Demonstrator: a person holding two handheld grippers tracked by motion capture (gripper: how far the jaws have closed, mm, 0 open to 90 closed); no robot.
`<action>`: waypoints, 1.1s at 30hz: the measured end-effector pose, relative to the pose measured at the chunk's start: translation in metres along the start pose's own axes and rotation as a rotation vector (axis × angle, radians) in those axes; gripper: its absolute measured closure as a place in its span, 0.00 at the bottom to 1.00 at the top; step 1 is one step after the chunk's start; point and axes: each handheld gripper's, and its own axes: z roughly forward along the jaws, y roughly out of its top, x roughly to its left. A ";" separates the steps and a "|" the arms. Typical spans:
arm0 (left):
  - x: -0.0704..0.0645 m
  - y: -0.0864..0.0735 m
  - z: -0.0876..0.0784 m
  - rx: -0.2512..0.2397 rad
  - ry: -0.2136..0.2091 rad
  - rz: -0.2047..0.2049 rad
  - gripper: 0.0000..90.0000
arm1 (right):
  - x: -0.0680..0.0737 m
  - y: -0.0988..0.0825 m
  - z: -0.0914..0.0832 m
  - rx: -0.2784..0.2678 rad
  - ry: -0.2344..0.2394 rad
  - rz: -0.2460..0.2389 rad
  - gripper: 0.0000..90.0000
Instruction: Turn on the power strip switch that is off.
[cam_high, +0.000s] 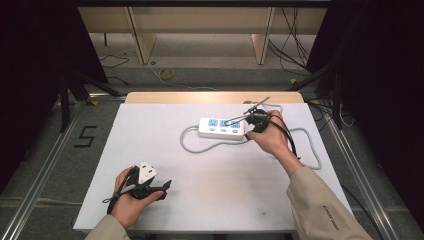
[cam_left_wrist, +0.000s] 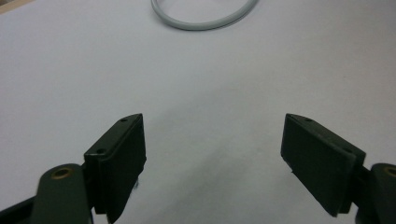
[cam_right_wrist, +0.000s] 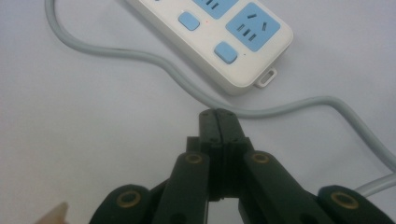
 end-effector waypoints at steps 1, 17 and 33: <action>0.000 0.000 0.000 0.001 -0.001 0.000 0.24 | 0.000 0.000 0.000 0.000 0.000 0.000 1.00; 0.000 0.000 0.000 0.000 -0.001 0.001 0.25 | 0.000 0.010 0.004 0.002 -0.012 0.001 1.00; 0.000 0.000 0.000 0.000 -0.003 -0.001 0.25 | -0.001 0.019 0.009 0.002 -0.022 0.009 1.00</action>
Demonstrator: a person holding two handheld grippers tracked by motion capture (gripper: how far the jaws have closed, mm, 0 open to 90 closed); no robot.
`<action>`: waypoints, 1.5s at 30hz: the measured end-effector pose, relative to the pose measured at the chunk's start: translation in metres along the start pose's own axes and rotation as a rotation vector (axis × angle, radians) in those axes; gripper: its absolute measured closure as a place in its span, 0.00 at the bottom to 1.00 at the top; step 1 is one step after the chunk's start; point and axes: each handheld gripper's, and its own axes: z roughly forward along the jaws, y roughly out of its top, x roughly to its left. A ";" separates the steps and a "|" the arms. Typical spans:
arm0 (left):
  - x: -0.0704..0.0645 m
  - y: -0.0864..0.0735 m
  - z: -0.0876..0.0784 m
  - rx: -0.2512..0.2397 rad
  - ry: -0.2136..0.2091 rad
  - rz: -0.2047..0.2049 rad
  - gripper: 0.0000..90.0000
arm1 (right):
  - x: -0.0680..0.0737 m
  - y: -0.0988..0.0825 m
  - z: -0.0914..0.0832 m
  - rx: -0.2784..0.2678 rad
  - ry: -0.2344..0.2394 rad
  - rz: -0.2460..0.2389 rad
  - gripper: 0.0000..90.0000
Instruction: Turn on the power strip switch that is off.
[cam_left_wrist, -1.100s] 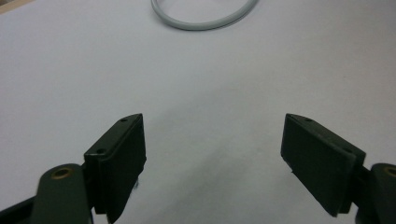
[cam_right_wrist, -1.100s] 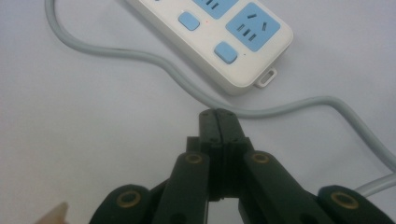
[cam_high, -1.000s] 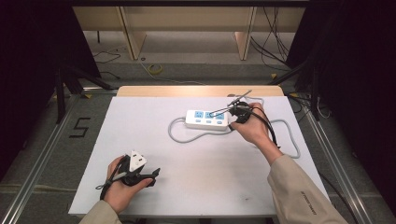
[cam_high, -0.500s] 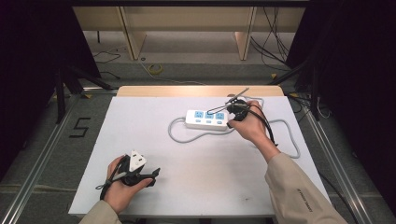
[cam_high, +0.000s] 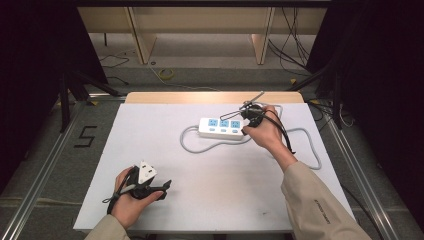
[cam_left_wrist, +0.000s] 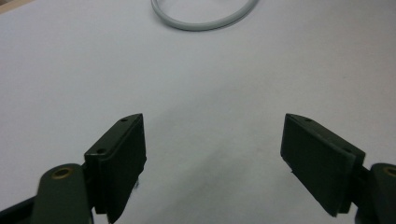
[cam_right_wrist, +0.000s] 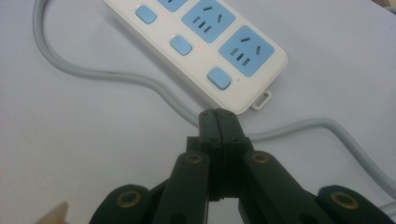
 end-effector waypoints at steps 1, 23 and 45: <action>0.000 0.000 0.000 0.000 -0.001 0.002 0.25 | 0.000 0.000 0.001 -0.001 -0.001 -0.005 1.00; -0.001 0.000 0.001 -0.002 -0.005 0.000 0.25 | 0.000 0.010 0.011 0.010 -0.005 0.004 1.00; -0.001 0.000 0.000 -0.006 -0.007 -0.001 0.25 | -0.002 0.020 0.014 0.017 -0.021 0.004 1.00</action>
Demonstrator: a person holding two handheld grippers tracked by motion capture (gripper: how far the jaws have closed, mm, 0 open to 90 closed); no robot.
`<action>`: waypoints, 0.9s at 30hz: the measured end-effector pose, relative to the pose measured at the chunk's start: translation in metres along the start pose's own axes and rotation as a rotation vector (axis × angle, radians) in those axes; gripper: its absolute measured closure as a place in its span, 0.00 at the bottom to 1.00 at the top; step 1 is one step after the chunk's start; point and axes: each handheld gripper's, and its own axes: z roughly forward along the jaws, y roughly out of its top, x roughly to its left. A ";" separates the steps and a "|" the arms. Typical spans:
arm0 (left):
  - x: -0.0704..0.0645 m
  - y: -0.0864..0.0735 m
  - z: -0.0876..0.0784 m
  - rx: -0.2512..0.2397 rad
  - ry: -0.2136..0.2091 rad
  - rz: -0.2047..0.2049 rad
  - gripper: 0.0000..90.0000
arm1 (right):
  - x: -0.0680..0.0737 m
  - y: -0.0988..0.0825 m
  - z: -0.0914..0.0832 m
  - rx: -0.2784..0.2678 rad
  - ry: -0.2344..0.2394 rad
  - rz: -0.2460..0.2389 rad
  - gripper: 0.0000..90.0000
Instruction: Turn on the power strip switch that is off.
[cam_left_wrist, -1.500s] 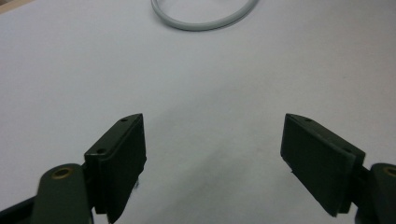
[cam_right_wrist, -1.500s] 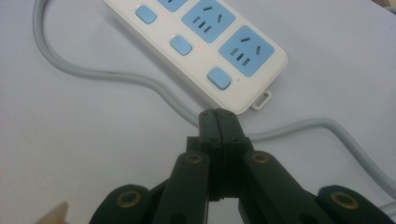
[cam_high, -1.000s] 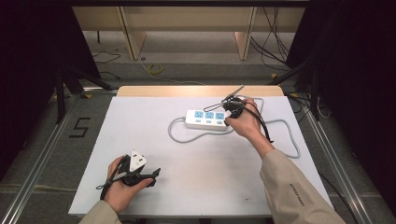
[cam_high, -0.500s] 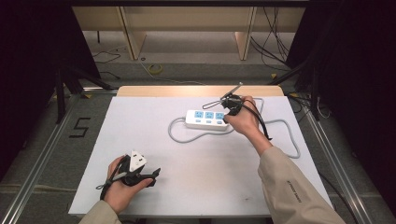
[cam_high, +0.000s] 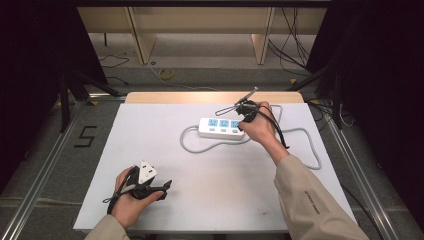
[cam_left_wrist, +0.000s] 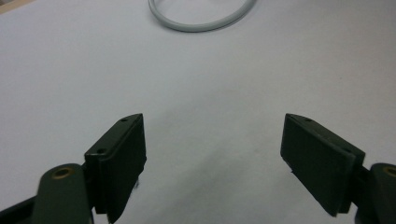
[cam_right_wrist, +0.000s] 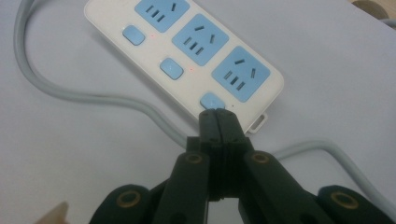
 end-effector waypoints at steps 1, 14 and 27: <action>0.000 0.000 0.000 0.001 0.000 0.002 0.25 | 0.000 0.000 0.000 0.000 -0.002 -0.001 1.00; 0.000 0.000 0.000 -0.001 0.000 0.000 0.25 | 0.003 0.006 0.001 0.001 -0.002 -0.005 1.00; 0.000 0.001 0.000 -0.006 0.001 0.000 0.25 | 0.001 0.010 0.002 0.003 -0.008 -0.001 1.00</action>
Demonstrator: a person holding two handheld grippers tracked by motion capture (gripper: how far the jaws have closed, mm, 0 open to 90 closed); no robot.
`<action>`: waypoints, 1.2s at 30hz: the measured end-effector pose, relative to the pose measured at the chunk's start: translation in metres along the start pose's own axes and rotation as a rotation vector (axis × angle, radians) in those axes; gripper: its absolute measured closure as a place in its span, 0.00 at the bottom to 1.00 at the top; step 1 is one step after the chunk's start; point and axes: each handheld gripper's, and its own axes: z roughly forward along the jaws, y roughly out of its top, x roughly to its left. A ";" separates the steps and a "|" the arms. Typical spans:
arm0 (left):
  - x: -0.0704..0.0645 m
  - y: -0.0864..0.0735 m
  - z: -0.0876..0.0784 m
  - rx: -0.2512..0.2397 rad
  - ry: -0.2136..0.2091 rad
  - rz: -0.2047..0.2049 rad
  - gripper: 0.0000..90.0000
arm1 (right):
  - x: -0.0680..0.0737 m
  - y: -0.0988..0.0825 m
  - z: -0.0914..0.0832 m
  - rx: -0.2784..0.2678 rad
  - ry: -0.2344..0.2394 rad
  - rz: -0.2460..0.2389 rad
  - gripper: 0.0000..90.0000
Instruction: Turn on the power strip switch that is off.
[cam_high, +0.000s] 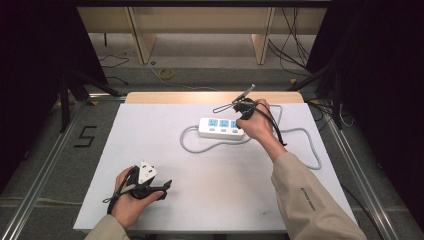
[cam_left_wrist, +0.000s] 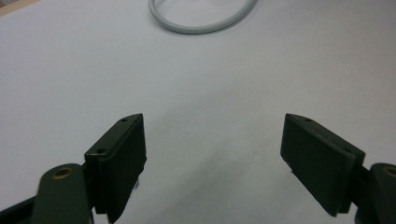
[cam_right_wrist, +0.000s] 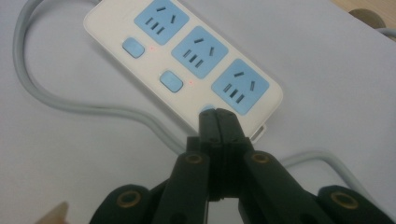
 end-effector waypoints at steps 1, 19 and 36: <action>0.000 0.000 0.000 0.000 0.000 0.000 0.25 | 0.000 0.000 0.000 0.001 0.002 0.003 1.00; 0.000 0.000 0.000 -0.002 -0.001 -0.003 0.25 | -0.005 0.007 0.012 0.015 -0.001 0.039 1.00; 0.000 0.000 0.001 0.000 -0.005 -0.001 0.25 | -0.007 0.008 0.024 0.015 -0.003 0.047 1.00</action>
